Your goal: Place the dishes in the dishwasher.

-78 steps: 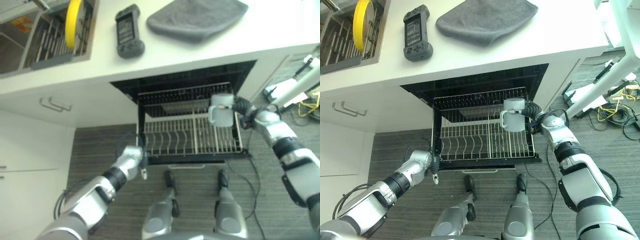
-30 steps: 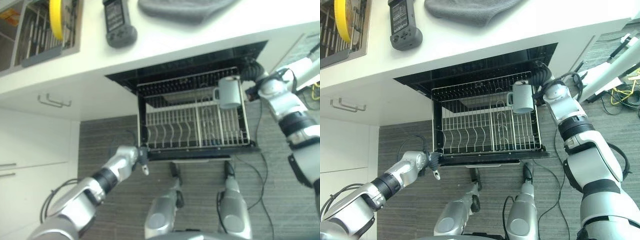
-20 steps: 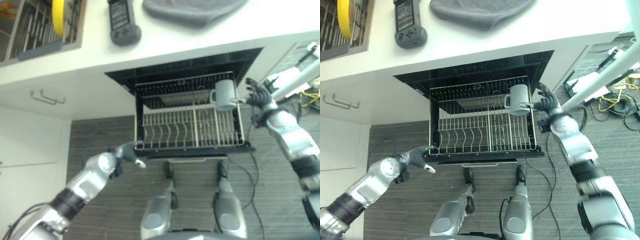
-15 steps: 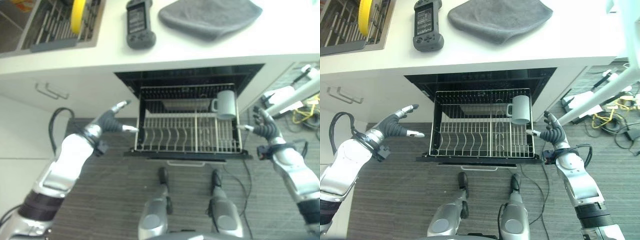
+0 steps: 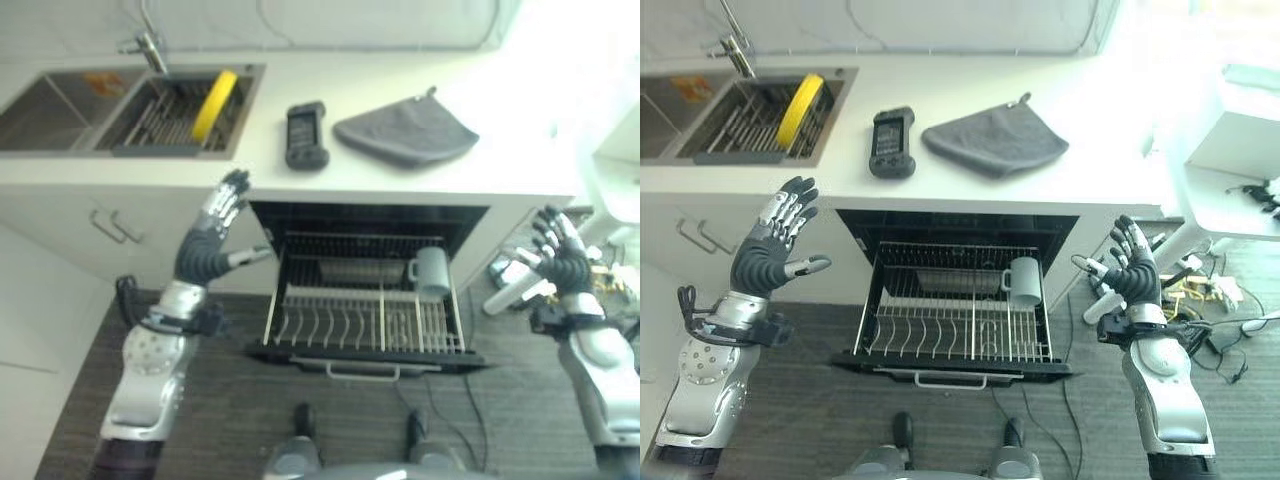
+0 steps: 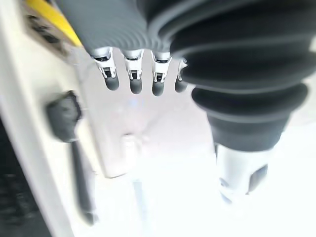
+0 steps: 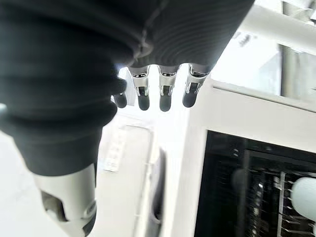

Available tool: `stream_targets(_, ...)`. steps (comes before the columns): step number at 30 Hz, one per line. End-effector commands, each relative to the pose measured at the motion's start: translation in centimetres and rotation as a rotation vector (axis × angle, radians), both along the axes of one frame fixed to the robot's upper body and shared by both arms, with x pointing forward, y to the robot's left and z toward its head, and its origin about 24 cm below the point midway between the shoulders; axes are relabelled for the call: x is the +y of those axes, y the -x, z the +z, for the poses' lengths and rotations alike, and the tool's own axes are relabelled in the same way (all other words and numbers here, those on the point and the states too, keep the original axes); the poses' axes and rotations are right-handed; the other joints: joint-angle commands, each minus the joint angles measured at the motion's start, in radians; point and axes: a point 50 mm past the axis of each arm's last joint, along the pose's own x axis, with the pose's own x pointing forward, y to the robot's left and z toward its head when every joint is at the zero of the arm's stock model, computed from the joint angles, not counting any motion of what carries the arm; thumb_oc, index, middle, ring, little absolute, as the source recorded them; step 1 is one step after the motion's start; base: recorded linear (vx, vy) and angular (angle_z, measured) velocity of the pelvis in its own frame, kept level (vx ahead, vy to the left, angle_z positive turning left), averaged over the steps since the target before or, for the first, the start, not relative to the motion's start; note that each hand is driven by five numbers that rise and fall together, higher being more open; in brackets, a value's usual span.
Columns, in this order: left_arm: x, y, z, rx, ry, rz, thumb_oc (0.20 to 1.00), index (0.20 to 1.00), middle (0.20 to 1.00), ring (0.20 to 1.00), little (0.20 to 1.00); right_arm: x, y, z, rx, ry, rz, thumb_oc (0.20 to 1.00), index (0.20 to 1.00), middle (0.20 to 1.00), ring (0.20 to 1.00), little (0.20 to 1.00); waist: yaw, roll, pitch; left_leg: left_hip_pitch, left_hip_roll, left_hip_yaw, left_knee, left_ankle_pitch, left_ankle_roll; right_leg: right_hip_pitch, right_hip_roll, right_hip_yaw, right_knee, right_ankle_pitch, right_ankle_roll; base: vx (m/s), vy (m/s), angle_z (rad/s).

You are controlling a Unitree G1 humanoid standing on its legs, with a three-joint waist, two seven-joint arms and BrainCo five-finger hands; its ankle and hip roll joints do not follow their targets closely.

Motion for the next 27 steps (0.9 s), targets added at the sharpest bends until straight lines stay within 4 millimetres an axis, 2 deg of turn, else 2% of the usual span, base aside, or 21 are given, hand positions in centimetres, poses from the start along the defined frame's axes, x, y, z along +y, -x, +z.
stream_targets(1,0.9,0.9,3.0,-0.157,0.015,-0.035,1.000,1.000,1.000,1.000,1.000,0.4,0.0,3.9,-0.244,0.016,0.056,1.000,1.000,1.000,1.000,1.000,-0.012,0.000,0.000,0.072,-0.019,0.036,0.002,-0.116,0.027,0.000,-0.046,-0.030,0.086,0.023,0.063,-0.18,0.124,-0.29)
stream_targets(2,1.0,1.0,3.4,-0.177,0.015,-0.034,1.000,1.000,1.000,1.000,1.000,0.7,0.1,4.5,-0.286,0.014,0.082,1.000,1.000,1.000,1.000,1.000,-0.003,0.004,0.000,0.068,-0.016,0.052,0.002,-0.112,0.037,0.001,-0.019,-0.061,0.130,-0.015,0.056,-0.26,0.193,-0.50)
stream_targets(3,1.0,0.9,3.8,-0.202,0.053,-0.049,1.000,1.000,1.000,1.000,1.000,1.2,0.1,5.7,-0.354,0.021,0.121,1.000,1.000,1.000,1.000,1.000,0.004,0.010,-0.001,0.060,-0.030,0.057,0.002,-0.105,0.053,0.020,0.071,-0.047,0.210,-0.095,0.023,-0.25,0.165,-0.66)
stream_targets(6,0.2,0.6,3.9,-0.231,0.100,-0.083,1.000,1.000,1.000,1.000,1.000,2.0,-0.3,6.7,-0.422,0.007,0.150,1.000,1.000,1.000,1.000,1.000,0.014,0.006,-0.010,0.047,-0.057,0.053,0.002,-0.088,0.058,0.022,0.150,-0.029,0.242,-0.103,-0.008,-0.15,0.045,-0.30)
stream_targets(7,-0.2,0.5,3.9,-0.236,0.113,-0.100,1.000,1.000,1.000,1.000,1.000,2.3,-0.3,6.8,-0.437,0.011,0.160,1.000,1.000,1.000,1.000,1.000,0.026,0.001,-0.018,0.037,-0.073,0.057,0.002,-0.088,0.062,0.044,0.152,-0.048,0.220,-0.116,-0.014,-0.08,-0.104,0.00)
stream_targets(8,-0.4,0.5,3.8,-0.235,0.120,-0.109,1.000,1.000,1.000,1.000,1.000,2.5,-0.2,7.1,-0.452,0.033,0.179,1.000,1.000,1.000,1.000,1.000,0.042,-0.003,-0.026,0.027,-0.082,0.054,0.002,-0.075,0.054,0.104,0.163,-0.049,0.123,-0.148,-0.038,0.01,-0.154,0.04)
stream_targets(11,0.1,0.8,3.3,-0.196,0.153,-0.098,1.000,1.000,1.000,1.000,1.000,2.6,0.1,7.2,-0.428,0.072,0.199,1.000,1.000,1.000,1.000,1.000,0.039,0.007,-0.025,0.035,-0.090,0.056,0.013,-0.059,0.042,0.141,0.179,0.006,0.043,-0.150,-0.064,0.02,-0.122,0.09)
stream_targets(13,0.0,0.8,2.9,-0.182,0.171,-0.107,1.000,1.000,1.000,1.000,1.000,2.5,0.1,7.1,-0.420,0.100,0.199,1.000,1.000,1.000,1.000,1.000,0.030,0.007,-0.021,0.022,-0.092,0.078,0.056,-0.064,0.036,0.152,0.172,0.019,0.021,-0.139,-0.077,-0.03,-0.049,0.15)
stream_targets(14,-0.2,0.9,2.7,-0.172,0.165,-0.112,1.000,1.000,1.000,1.000,1.000,2.2,0.3,7.1,-0.414,0.111,0.185,1.000,1.000,1.000,1.000,1.000,0.025,0.002,-0.017,0.004,-0.077,0.088,0.082,-0.065,0.022,0.160,0.162,0.020,0.010,-0.131,-0.078,-0.06,0.138,0.30)
stream_targets(15,-0.2,1.2,2.8,-0.173,0.178,-0.117,1.000,1.000,1.000,1.000,1.000,1.4,0.5,7.7,-0.414,0.127,0.167,1.000,1.000,1.000,1.000,1.000,0.008,0.000,-0.023,0.018,0.009,0.079,0.078,-0.049,-0.016,0.149,0.147,0.003,0.002,-0.123,-0.083,-0.06,0.174,0.26)
stream_targets(16,-0.2,1.2,2.8,-0.176,0.180,-0.115,1.000,1.000,1.000,1.000,1.000,1.4,0.5,7.8,-0.415,0.130,0.167,1.000,1.000,1.000,1.000,1.000,0.006,0.001,-0.023,0.021,0.018,0.072,0.074,-0.045,-0.021,0.147,0.146,0.003,0.002,-0.122,-0.085,-0.04,0.335,0.21)
stream_targets(17,0.2,1.5,2.9,-0.184,0.205,-0.098,1.000,1.000,1.000,1.000,1.000,1.1,0.6,8.2,-0.416,0.146,0.177,1.000,1.000,1.000,1.000,1.000,0.000,0.004,-0.029,0.037,0.068,0.027,0.053,-0.026,-0.042,0.134,0.137,0.017,0.011,-0.122,-0.087,-0.03,0.307,0.09)
stream_targets(20,0.7,1.6,2.7,-0.184,0.263,-0.092,1.000,1.000,1.000,1.000,1.000,1.0,0.4,8.8,-0.419,0.173,0.185,1.000,1.000,1.000,1.000,1.000,-0.011,0.018,-0.039,0.048,0.194,-0.007,0.018,0.056,-0.081,0.103,0.114,0.042,0.041,-0.126,-0.089,0.01,0.401,-0.04)
stream_targets(21,0.7,1.6,2.7,-0.185,0.265,-0.091,1.000,1.000,1.000,1.000,1.000,1.0,0.4,8.8,-0.420,0.176,0.185,1.000,1.000,1.000,1.000,1.000,-0.013,0.021,-0.040,0.049,0.208,-0.007,0.015,0.066,-0.086,0.101,0.112,0.042,0.043,-0.127,-0.089,0.05,0.410,-0.35)
stream_targets(22,0.6,1.6,2.6,-0.186,0.270,-0.093,1.000,1.000,1.000,1.000,1.000,1.1,0.3,9.1,-0.424,0.181,0.184,1.000,1.000,1.000,1.000,1.000,-0.019,0.027,-0.045,0.051,0.242,-0.005,0.007,0.087,-0.096,0.095,0.099,0.041,0.047,-0.130,-0.086,0.05,0.375,-0.38)
stream_targets(25,0.7,1.6,2.2,-0.187,0.282,-0.092,1.000,1.000,1.000,1.000,1.000,1.0,-0.1,9.8,-0.434,0.204,0.181,1.000,1.000,1.000,1.000,1.000,-0.032,0.045,-0.053,0.067,0.277,-0.006,0.002,0.089,-0.112,0.074,0.059,0.039,0.061,-0.134,-0.070,0.05,0.578,-0.18)
stream_targets(26,1.0,1.8,2.2,-0.196,0.279,-0.086,1.000,1.000,1.000,1.000,1.000,1.1,-0.3,10.3,-0.448,0.224,0.176,1.000,1.000,1.000,1.000,1.000,-0.035,0.060,-0.052,0.088,0.278,-0.020,0.006,0.050,-0.125,0.042,0.009,0.058,0.089,-0.129,-0.038,0.04,1.015,-0.26)
stream_targets(27,1.2,1.9,2.4,-0.203,0.265,-0.083,1.000,1.000,1.000,1.000,1.000,1.1,-0.5,10.6,-0.460,0.229,0.169,1.000,1.000,1.000,1.000,1.000,-0.036,0.063,-0.046,0.099,0.258,-0.006,0.019,0.003,-0.128,0.022,-0.030,0.071,0.113,-0.119,-0.008,0.02,1.188,-0.13)
